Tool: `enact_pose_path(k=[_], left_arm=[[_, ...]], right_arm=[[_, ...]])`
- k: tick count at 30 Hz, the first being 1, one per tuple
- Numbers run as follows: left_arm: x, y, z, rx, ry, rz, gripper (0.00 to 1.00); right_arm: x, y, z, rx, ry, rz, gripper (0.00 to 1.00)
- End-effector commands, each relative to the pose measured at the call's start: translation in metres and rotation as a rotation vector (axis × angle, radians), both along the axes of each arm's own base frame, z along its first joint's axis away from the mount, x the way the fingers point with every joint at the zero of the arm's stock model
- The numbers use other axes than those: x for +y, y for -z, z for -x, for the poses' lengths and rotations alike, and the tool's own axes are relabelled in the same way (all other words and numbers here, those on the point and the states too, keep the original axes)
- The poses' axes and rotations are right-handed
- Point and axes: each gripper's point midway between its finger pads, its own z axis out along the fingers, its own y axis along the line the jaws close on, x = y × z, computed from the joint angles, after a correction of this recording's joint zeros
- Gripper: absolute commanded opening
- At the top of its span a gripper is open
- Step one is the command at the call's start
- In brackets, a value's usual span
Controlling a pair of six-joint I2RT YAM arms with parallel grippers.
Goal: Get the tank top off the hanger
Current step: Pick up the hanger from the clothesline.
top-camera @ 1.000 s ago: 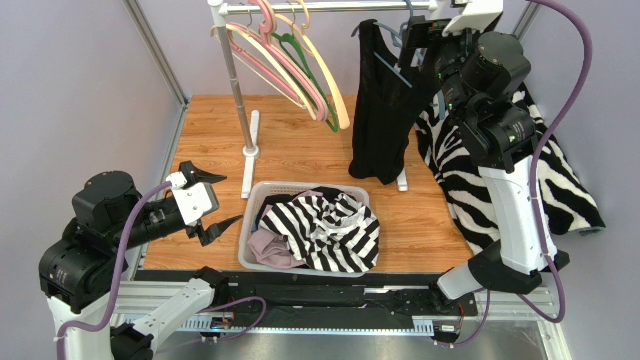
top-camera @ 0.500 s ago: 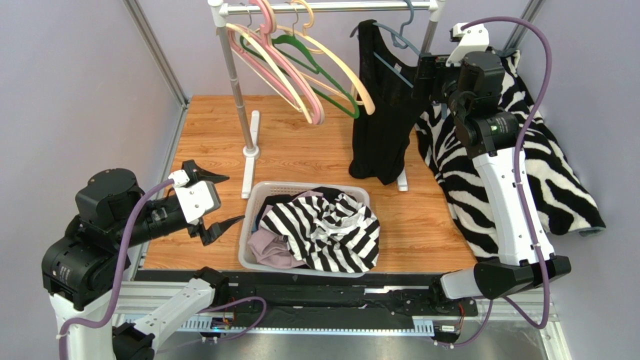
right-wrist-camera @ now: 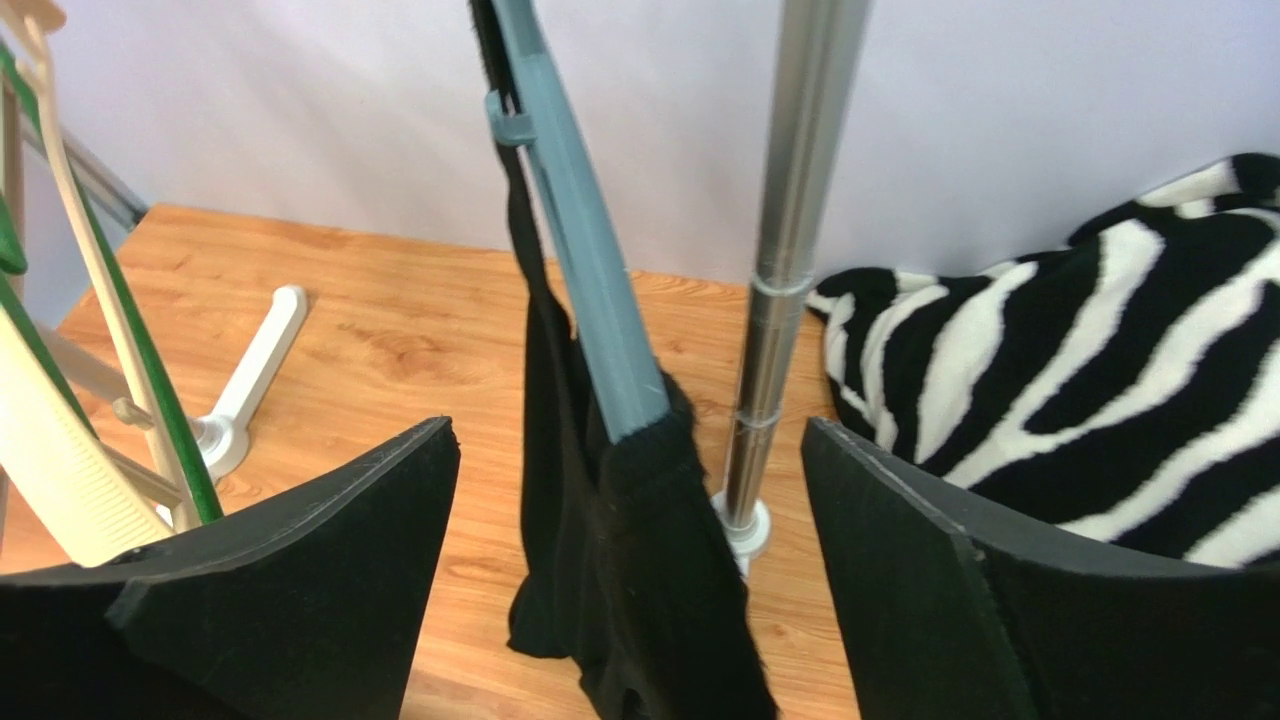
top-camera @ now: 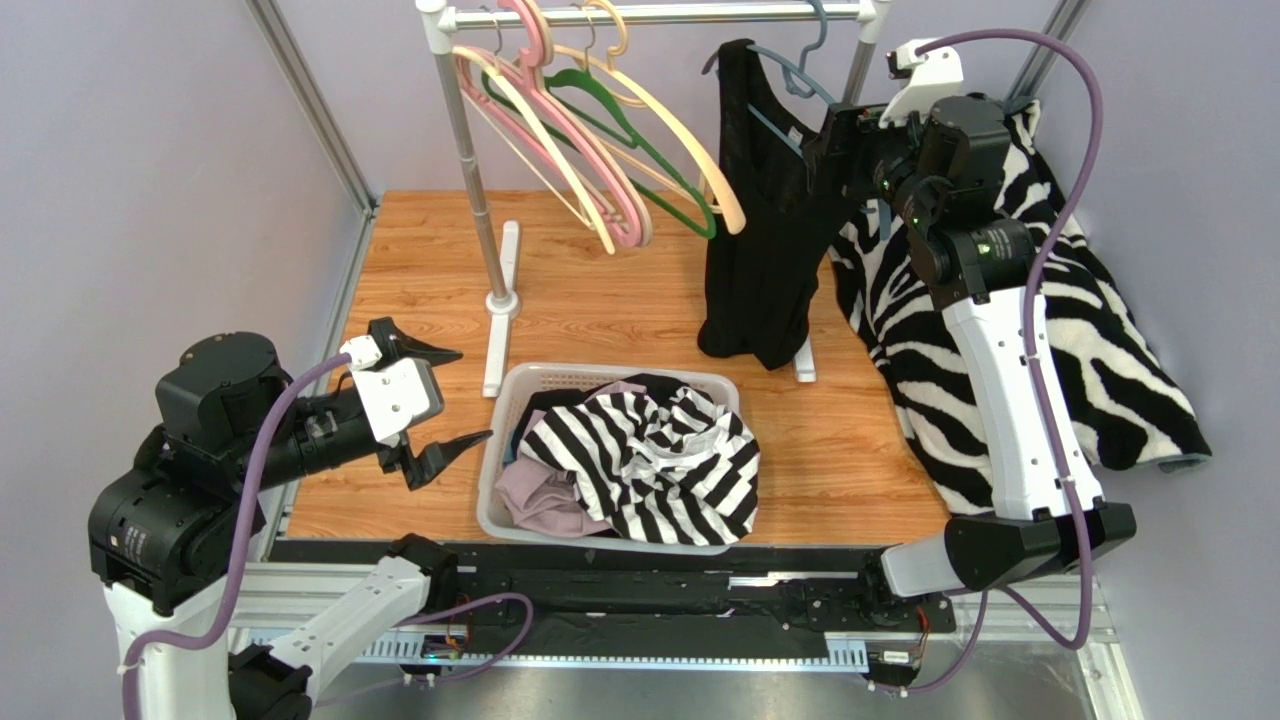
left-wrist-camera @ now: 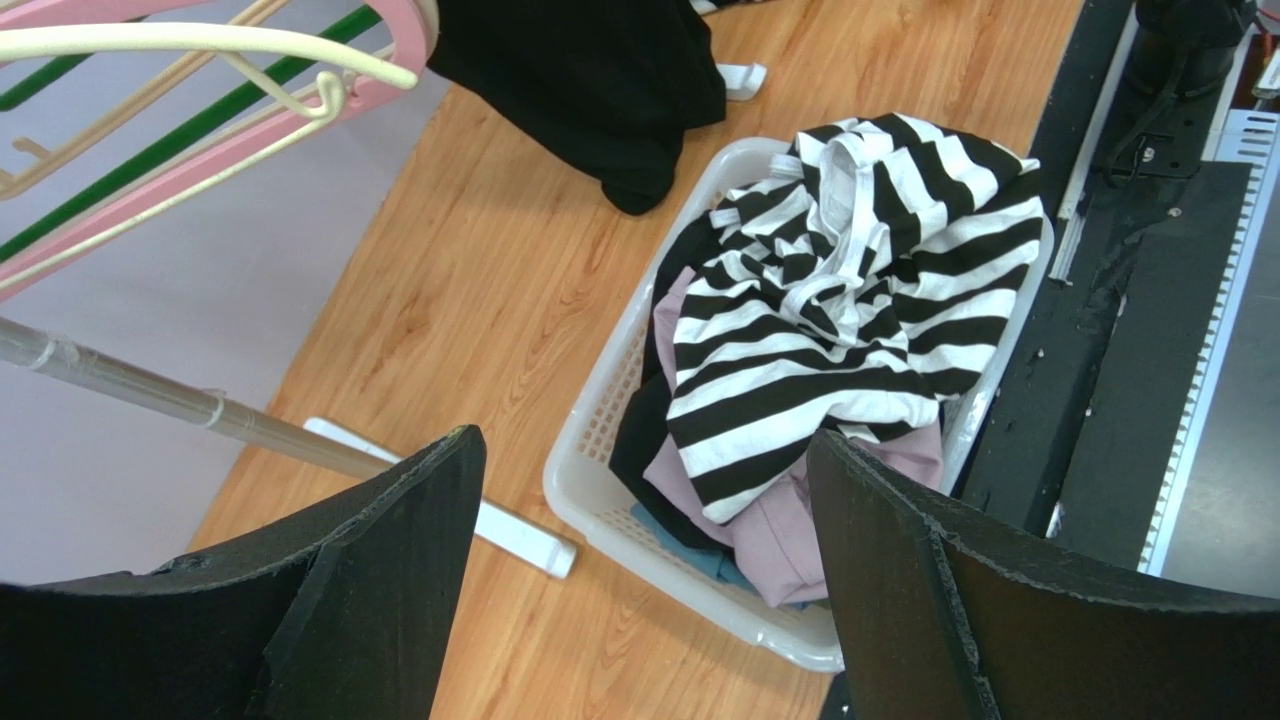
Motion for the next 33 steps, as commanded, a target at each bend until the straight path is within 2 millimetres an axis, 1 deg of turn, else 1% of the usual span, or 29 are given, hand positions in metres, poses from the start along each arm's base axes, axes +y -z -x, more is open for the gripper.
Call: enact_pose_path(k=[1,2,3,5,6,8,9,11,12,15,17,18,19,21,24,25,27,28,30,31,33], left_arm=[[-0.003,-0.007,0.001,0.004,0.01,0.019,0.87],[-0.002,-0.006,0.001,0.008,0.007,0.018,0.87],[-0.003,-0.006,0.001,0.007,0.01,0.017,0.87],[-0.003,-0.005,0.001,0.01,0.013,0.017,0.87],[-0.003,-0.006,0.001,0.011,0.013,0.018,0.87],[-0.004,-0.006,0.0,0.01,0.016,0.019,0.87],[-0.004,-0.006,0.0,0.014,0.015,0.019,0.87],[-0.004,-0.007,0.0,0.01,0.016,0.02,0.87],[-0.004,-0.006,0.0,0.013,0.015,0.02,0.87],[-0.005,-0.006,0.0,0.014,0.018,0.02,0.87],[-0.005,-0.006,0.0,0.017,0.018,0.02,0.87],[-0.005,-0.006,-0.001,0.016,0.016,0.022,0.87],[-0.005,-0.006,0.0,0.016,0.018,0.021,0.87],[-0.005,-0.006,0.0,0.019,0.018,0.025,0.87],[-0.005,-0.007,0.001,0.018,0.015,0.029,0.87],[-0.004,-0.008,0.001,0.016,0.014,0.03,0.87],[-0.004,-0.007,0.001,0.016,0.011,0.03,0.87],[-0.003,-0.007,0.001,0.014,0.008,0.028,0.87],[-0.002,-0.008,0.002,0.007,0.004,0.028,0.87],[-0.002,-0.008,0.002,0.007,0.004,0.028,0.87],[-0.002,-0.008,0.002,0.004,0.002,0.028,0.87]], right_arm=[[0.013,-0.005,-0.005,-0.023,-0.07,-0.03,0.8],[0.014,-0.006,-0.004,-0.027,-0.073,-0.033,0.78],[0.015,-0.006,-0.004,-0.026,-0.079,-0.036,0.73],[0.016,-0.007,-0.002,-0.026,-0.084,-0.042,0.67],[0.018,-0.008,0.0,-0.026,-0.096,-0.048,0.6],[0.019,-0.008,0.002,-0.026,-0.102,-0.059,0.51],[0.02,-0.008,0.004,-0.026,-0.108,-0.06,0.39],[0.021,-0.008,0.007,-0.027,-0.116,-0.065,0.27],[0.022,-0.009,0.009,-0.028,-0.124,-0.071,0.19],[0.025,-0.009,0.015,-0.021,-0.136,-0.077,0.11],[0.027,-0.007,0.018,-0.016,-0.142,-0.072,0.1],[0.027,-0.007,0.019,-0.019,-0.139,-0.07,0.03],[0.029,-0.009,0.019,-0.027,-0.146,-0.067,0.0],[0.032,-0.011,0.02,-0.036,-0.15,-0.065,0.0],[0.035,-0.024,0.022,-0.091,-0.14,-0.049,0.0],[0.039,-0.034,0.023,-0.137,-0.15,-0.05,0.0],[0.042,-0.042,0.023,-0.186,-0.139,-0.037,0.0],[0.04,-0.057,0.025,-0.246,-0.128,-0.043,0.0],[0.037,-0.068,0.024,-0.297,-0.101,-0.042,0.0],[0.037,-0.079,0.026,-0.342,-0.096,-0.055,0.0],[0.036,-0.085,0.025,-0.37,-0.083,-0.066,0.0]])
